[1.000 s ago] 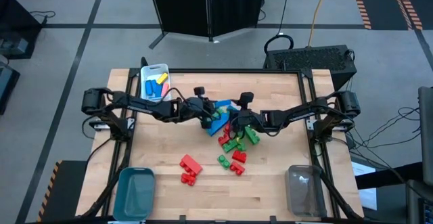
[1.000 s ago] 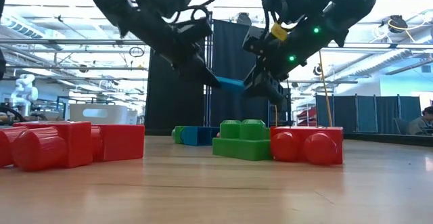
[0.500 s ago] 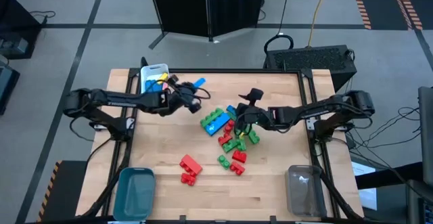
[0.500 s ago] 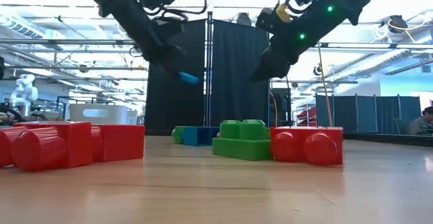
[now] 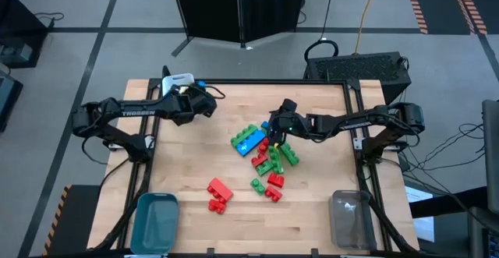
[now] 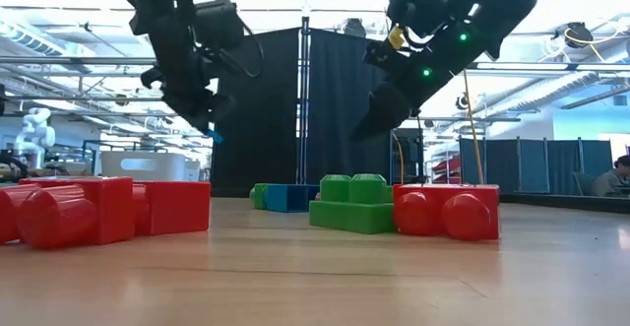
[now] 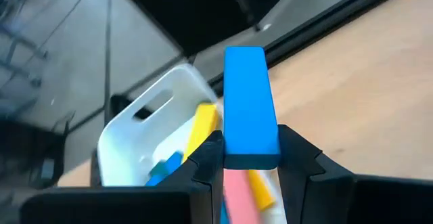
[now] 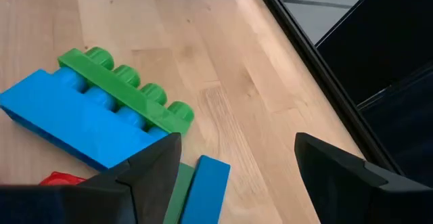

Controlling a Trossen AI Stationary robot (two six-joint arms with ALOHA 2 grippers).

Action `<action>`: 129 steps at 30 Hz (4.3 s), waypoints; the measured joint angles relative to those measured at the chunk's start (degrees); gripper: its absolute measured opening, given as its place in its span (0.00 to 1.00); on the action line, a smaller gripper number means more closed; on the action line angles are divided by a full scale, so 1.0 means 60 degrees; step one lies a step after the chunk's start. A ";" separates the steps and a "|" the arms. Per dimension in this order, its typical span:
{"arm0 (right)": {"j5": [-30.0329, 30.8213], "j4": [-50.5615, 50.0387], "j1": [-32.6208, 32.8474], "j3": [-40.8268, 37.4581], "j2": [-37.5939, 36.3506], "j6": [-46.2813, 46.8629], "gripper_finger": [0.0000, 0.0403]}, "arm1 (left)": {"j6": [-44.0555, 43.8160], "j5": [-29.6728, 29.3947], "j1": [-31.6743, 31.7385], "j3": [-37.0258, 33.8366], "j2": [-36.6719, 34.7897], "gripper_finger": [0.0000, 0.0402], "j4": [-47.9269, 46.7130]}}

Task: Sort blocks by size
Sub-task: Put the blue block into the white bin, then put the dark blue block into the white bin

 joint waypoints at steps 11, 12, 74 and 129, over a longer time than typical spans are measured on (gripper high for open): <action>-0.0800 0.0064 -0.0289 0.0000 0.0000 -0.0301 0.68 | -0.0509 0.0864 0.1177 -0.0083 0.0000 0.20 -0.0325; -0.0788 0.0136 -0.0323 0.0000 0.0000 -0.0365 0.68 | -0.0511 0.0883 0.1260 -0.0169 0.0000 0.20 -0.0281; -0.1269 -0.1526 -0.1522 0.0006 0.1861 0.2202 0.31 | 0.2275 0.2780 0.0365 -0.0911 -0.2091 0.55 0.3035; -0.1164 0.2523 0.0189 0.0004 0.1432 -0.1810 0.10 | 0.8842 0.7987 -0.1271 -0.0925 0.1249 0.55 0.8193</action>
